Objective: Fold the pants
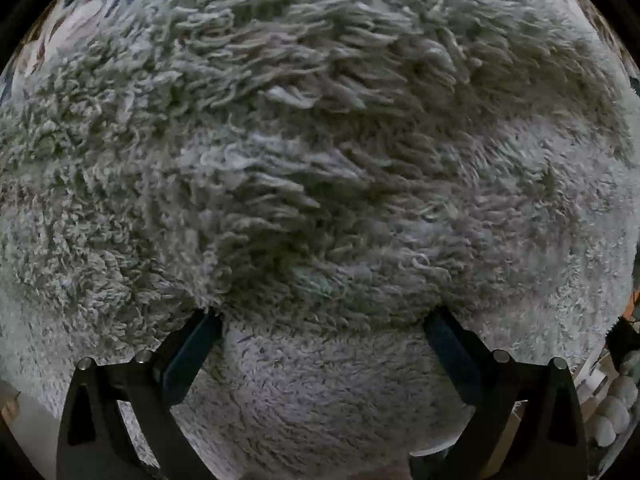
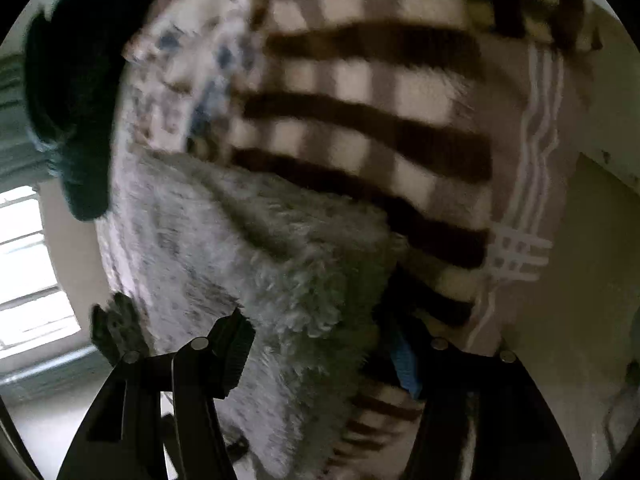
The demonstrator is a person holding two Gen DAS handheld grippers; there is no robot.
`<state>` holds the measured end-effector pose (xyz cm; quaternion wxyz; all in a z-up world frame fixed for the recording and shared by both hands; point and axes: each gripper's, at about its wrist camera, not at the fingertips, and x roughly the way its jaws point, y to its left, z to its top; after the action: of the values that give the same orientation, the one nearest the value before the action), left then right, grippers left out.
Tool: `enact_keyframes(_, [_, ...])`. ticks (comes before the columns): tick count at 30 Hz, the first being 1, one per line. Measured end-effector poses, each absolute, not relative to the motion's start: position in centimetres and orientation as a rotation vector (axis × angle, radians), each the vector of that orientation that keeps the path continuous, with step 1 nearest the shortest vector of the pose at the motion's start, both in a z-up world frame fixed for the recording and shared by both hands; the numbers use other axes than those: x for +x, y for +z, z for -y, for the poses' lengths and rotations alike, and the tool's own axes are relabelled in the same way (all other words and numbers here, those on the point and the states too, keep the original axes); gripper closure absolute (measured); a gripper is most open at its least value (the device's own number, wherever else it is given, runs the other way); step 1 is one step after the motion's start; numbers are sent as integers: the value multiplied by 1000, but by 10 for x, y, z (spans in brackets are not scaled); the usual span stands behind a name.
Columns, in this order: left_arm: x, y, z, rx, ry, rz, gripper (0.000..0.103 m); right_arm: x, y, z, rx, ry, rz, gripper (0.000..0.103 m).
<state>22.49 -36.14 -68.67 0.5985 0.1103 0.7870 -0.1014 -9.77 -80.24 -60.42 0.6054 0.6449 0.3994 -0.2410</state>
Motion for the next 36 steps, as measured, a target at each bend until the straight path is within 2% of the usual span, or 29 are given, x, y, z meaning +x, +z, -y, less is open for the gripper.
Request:
enact_keyframes(2, [227,-688,361,253,-240,-1823,0,-95,-591,797,1466,-494,-843,46])
enact_keyframes(4, [238,-694,377,254,-240,-1817,0,-87,-582,789,1449,-409,-814,46])
enact_keyframes(10, [227,-699,394,274,-199,-1807,0,-70,-611,790,1443,-415,-865,46])
enact_keyframes(13, [232,-704,401,279,-185,-1847,0,-76,-628,793,1562,-386,-753,45])
enact_keyframes(16, [237,-707,407,274,-188,-1852,0,-71,-619,791,1583,-287,-617,45])
enact_keyframes(22, [232,-686,403,268,-207,-1827,0,-42,-646,784,1576,-276,-708,45])
enact_keyframes(23, [231,-681,404,262,-206,-1818,0,-37,-648,784,1569,-286,-716,50])
enact_keyframes(24, [231,-674,405,258,-206,-1801,0,-34,-646,783,1554,-299,-723,59])
enact_keyframes(25, [230,-668,407,261,-205,-1778,0,-30,-640,781,1522,-324,-732,83])
enact_keyframes(36, [231,-629,403,356,-217,-1568,0,5,-539,728,1212,-407,-796,84])
